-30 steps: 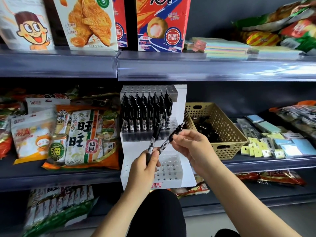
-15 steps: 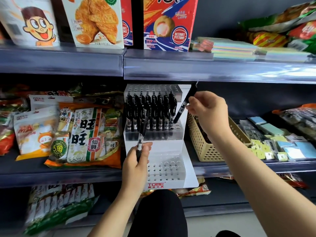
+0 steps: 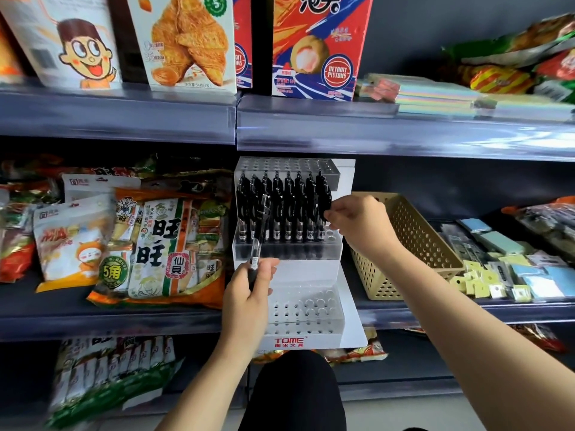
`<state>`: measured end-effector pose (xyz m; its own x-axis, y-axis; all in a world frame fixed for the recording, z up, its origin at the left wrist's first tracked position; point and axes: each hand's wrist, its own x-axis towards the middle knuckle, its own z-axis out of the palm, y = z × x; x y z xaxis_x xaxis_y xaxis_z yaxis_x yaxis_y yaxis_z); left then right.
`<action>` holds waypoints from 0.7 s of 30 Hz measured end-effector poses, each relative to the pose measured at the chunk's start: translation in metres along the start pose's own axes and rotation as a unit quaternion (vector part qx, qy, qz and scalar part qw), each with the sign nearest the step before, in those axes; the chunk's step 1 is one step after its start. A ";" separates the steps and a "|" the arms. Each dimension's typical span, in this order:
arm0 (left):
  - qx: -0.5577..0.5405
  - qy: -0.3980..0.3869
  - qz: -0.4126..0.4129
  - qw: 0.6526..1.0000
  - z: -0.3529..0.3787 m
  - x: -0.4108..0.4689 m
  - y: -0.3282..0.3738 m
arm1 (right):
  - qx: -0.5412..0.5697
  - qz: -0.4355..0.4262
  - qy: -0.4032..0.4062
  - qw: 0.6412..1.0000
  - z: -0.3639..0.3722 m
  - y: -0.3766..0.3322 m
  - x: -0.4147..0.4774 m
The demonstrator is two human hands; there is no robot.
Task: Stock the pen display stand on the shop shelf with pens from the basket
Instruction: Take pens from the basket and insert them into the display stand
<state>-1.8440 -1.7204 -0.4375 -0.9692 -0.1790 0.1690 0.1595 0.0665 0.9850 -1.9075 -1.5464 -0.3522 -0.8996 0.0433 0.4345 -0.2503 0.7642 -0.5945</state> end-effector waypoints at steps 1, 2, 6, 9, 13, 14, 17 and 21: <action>0.002 0.001 0.000 1.000 0.000 0.001 0.000 | -0.007 0.003 -0.002 1.000 0.001 0.001 0.000; 0.002 0.001 0.000 1.000 0.000 0.001 0.000 | -0.008 0.006 -0.001 1.000 0.000 0.001 -0.001; 0.002 0.002 0.005 1.000 0.002 0.002 0.003 | -0.025 0.005 -0.012 1.000 -0.002 0.000 0.001; 0.011 -0.002 0.011 1.000 0.002 0.004 0.004 | -0.041 0.005 -0.032 0.999 -0.004 -0.001 0.003; 0.011 -0.001 0.016 1.000 0.002 0.009 0.008 | 0.009 0.049 -0.004 0.999 -0.010 -0.003 0.009; 0.010 0.002 0.019 1.000 0.002 0.010 0.010 | 0.026 0.054 0.013 0.998 -0.011 -0.003 0.014; 0.007 0.009 0.025 1.000 0.001 0.013 0.014 | 0.085 0.057 0.030 0.994 -0.016 -0.010 0.031; 0.004 0.008 0.030 1.000 -0.001 0.015 0.020 | 0.123 0.075 0.002 0.990 -0.018 -0.014 0.054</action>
<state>-1.8547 -1.7231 -0.4157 -0.9550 -0.1893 0.2285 0.2157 0.0860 0.9727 -1.9460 -1.5435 -0.3081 -0.9320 0.1464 0.3315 -0.1945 0.5699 -0.7983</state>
